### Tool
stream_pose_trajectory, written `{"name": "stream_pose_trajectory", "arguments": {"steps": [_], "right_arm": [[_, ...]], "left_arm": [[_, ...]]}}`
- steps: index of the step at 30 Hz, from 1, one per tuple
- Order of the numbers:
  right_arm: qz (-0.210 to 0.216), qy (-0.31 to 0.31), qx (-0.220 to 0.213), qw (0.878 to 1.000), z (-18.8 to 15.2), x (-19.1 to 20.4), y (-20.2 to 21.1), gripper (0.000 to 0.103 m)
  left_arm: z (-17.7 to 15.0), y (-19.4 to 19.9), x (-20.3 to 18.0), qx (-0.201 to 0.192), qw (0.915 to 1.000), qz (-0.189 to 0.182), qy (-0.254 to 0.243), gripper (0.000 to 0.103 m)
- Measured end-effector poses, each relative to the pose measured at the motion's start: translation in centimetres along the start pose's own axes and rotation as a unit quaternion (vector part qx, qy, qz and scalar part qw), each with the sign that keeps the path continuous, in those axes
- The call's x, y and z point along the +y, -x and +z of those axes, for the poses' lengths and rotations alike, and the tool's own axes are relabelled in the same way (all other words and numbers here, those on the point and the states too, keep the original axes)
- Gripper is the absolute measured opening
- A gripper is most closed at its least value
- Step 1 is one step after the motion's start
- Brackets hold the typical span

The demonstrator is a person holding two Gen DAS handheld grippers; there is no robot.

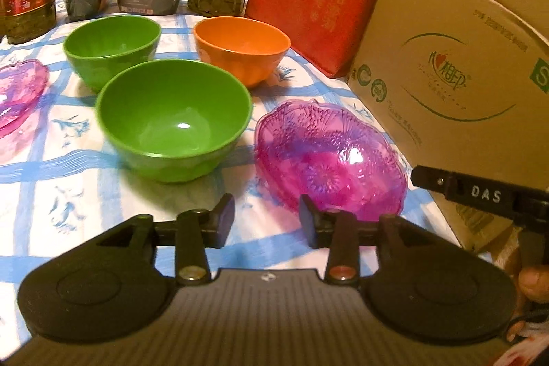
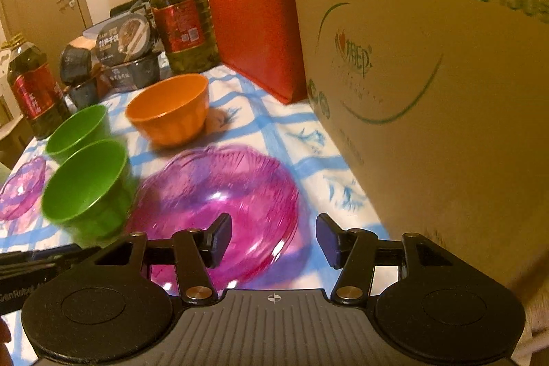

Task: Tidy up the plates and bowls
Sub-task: 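Withdraw both grippers back toward the remaining pink plate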

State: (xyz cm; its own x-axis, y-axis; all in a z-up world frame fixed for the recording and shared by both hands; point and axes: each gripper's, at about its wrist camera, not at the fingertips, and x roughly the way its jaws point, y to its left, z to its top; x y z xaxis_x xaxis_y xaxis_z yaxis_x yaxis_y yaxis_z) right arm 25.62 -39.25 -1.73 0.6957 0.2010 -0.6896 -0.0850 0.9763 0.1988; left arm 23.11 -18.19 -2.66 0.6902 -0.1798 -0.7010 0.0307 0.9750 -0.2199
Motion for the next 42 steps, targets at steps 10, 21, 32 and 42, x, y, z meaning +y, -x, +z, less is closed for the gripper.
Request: {"name": "stream_pose_trajectory", "arguments": {"steps": [10,21,32,42], "right_arm": [[0.016,-0.014,0.019,1.0,-3.9,4.7,4.7,0.059],[0.059,0.009,0.047,0.997,-7.4,11.5,7.3,0.063],[0.085,0.049,0.064,0.993,-8.9,17.5,7.7,0.063],[0.112,0.077,0.071,0.988,-9.2,21.9,7.7,0.064]], "left_arm": [[-1.7,5.6,4.5,-0.011,0.9998,0.003,0.014,0.065],[-4.2,11.5,10.1,-0.015,0.9991,0.026,0.03,0.073],[-6.4,16.2,16.2,-0.021,0.9954,0.058,0.073,0.074],[-7.0,18.7,19.6,-0.023,0.99,0.089,0.108,0.074]]}}
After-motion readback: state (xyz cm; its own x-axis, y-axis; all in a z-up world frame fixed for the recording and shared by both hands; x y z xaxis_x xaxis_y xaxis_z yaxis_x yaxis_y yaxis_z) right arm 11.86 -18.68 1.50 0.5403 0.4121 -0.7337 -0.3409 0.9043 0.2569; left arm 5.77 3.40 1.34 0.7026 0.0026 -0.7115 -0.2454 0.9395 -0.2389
